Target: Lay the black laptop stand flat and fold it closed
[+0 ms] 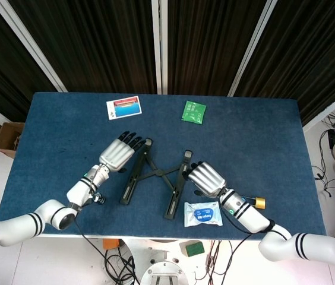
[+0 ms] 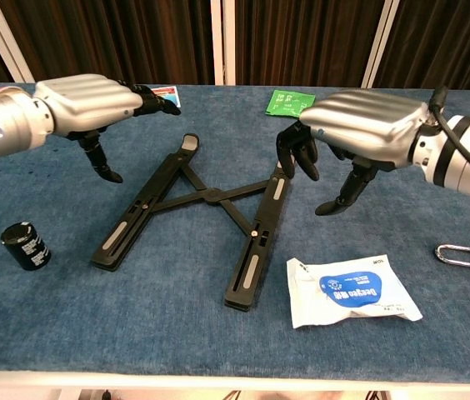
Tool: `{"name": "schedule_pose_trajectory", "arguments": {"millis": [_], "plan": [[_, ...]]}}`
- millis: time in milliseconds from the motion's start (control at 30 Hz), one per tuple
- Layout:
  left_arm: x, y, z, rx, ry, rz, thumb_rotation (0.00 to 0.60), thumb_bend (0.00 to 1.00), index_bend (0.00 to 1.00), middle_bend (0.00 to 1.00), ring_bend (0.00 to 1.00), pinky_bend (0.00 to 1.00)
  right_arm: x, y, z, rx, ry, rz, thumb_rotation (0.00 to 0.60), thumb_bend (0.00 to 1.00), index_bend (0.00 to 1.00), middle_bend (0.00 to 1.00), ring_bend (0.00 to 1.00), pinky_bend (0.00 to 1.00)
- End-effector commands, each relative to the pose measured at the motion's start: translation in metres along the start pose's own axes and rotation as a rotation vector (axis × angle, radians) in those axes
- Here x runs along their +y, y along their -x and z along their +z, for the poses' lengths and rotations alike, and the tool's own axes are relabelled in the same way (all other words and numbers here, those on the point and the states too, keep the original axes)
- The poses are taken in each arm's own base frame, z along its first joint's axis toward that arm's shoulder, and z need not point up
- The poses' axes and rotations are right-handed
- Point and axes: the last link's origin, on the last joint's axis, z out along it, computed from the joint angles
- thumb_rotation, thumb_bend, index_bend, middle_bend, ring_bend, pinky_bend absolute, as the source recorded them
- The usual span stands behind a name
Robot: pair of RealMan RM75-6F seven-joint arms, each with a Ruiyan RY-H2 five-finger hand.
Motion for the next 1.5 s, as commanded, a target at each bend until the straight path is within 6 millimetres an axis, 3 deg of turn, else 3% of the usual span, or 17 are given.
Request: {"name": "schedule_pose_trajectory", "arguments": {"millis": [33,167,367,900,1500], "plan": [[0.005,0.002,0.012,-0.009,-0.008,-0.023,0.600,0.09,0.07,0.08,0.04,0.10,-0.003,0.007,0.005,-0.005,0.002,-0.037,0.600,0.03,0.57,0.68,0.50,0.70],[0.009,0.006,0.022,-0.016,-0.016,-0.046,0.600,0.09,0.07,0.08,0.04,0.10,-0.004,0.015,0.012,-0.002,0.006,-0.086,0.600,0.03,0.63,0.74,0.58,0.78],[0.006,0.010,0.030,-0.033,-0.038,-0.067,0.600,0.09,0.07,0.08,0.04,0.10,-0.007,0.024,0.018,-0.008,0.001,-0.106,0.600,0.03,0.65,0.79,0.61,0.83],[0.006,0.018,0.036,-0.049,-0.047,-0.103,0.600,0.09,0.07,0.08,0.04,0.10,-0.014,0.045,0.044,0.016,-0.008,-0.111,0.600,0.03,0.68,0.81,0.64,0.85],[0.028,0.025,0.040,-0.071,-0.004,-0.253,0.600,0.09,0.07,0.08,0.04,0.10,-0.022,0.052,0.072,0.130,-0.024,-0.061,0.600,0.03,0.74,0.85,0.68,0.89]]}}
